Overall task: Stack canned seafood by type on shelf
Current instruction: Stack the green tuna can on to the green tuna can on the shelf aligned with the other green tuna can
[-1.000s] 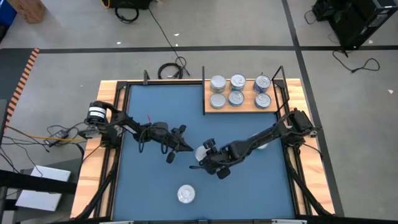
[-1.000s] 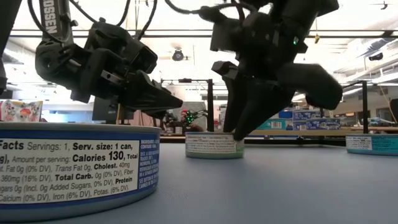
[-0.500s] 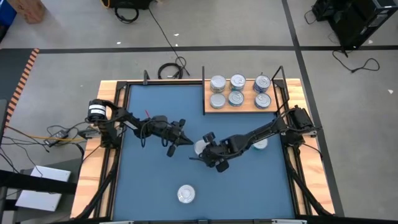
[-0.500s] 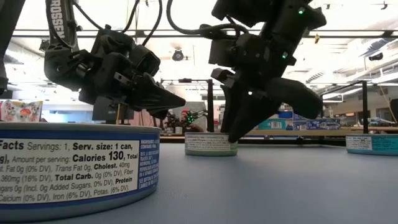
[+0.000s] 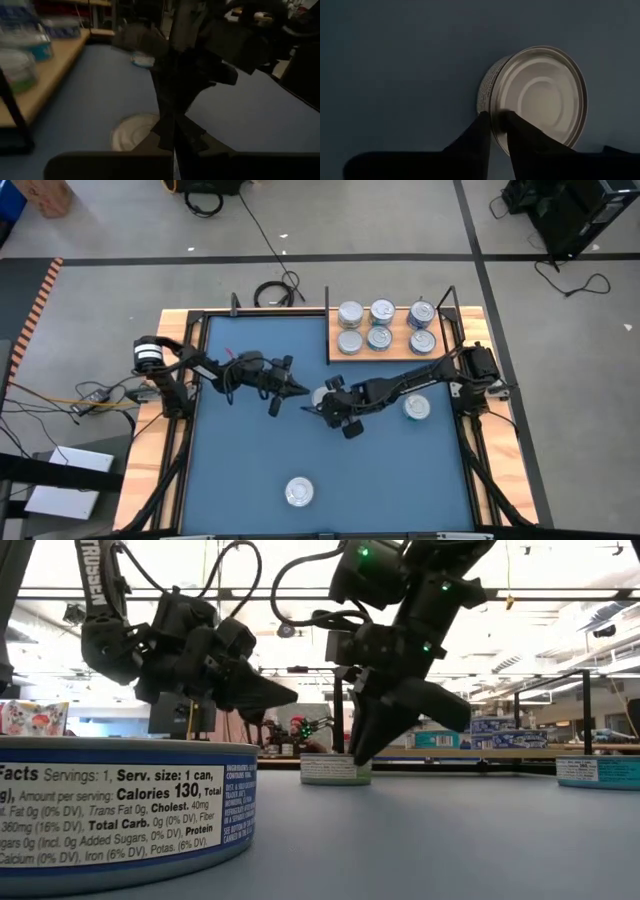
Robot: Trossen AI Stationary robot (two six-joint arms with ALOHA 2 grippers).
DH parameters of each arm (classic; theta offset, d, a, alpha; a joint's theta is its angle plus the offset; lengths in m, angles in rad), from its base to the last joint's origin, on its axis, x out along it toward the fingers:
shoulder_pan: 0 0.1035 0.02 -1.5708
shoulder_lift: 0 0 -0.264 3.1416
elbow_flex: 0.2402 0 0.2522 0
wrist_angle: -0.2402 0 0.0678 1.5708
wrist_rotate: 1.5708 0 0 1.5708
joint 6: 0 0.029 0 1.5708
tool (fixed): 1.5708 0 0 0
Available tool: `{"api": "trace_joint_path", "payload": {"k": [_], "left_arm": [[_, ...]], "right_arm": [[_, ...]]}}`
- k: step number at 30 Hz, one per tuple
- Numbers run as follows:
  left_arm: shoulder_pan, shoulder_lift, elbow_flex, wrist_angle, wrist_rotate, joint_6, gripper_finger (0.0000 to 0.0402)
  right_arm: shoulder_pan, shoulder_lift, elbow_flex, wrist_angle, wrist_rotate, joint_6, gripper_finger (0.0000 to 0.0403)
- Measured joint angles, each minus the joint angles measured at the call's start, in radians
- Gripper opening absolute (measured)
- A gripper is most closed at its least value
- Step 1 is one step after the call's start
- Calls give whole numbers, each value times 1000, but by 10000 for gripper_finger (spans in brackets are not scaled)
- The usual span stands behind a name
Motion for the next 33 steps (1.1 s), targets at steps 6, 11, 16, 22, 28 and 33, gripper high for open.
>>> {"api": "trace_joint_path", "payload": {"k": [6, 11, 16, 22, 28, 33], "left_arm": [[20, -85, -61, 3, -12, 38, 6], [24, -128, -124, 9, -30, 41, 6], [21, -128, -169, 42, -89, 66, 6], [15, -128, -201, 89, -108, 62, 6], [-17, -128, -200, 100, -114, 59, 6], [-50, -128, -200, 107, -131, 61, 6]], "right_arm": [[-11, 1, -1, 23, -15, -25, 28], [-11, 2, -1, 55, -26, -50, 4], [-13, 2, -1, 60, -64, -47, 5], [-5, -4, 53, 22, -142, 64, 2], [-35, -40, 131, -22, -240, 193, 1], [-67, -43, 134, -54, -300, 255, 2]]}}
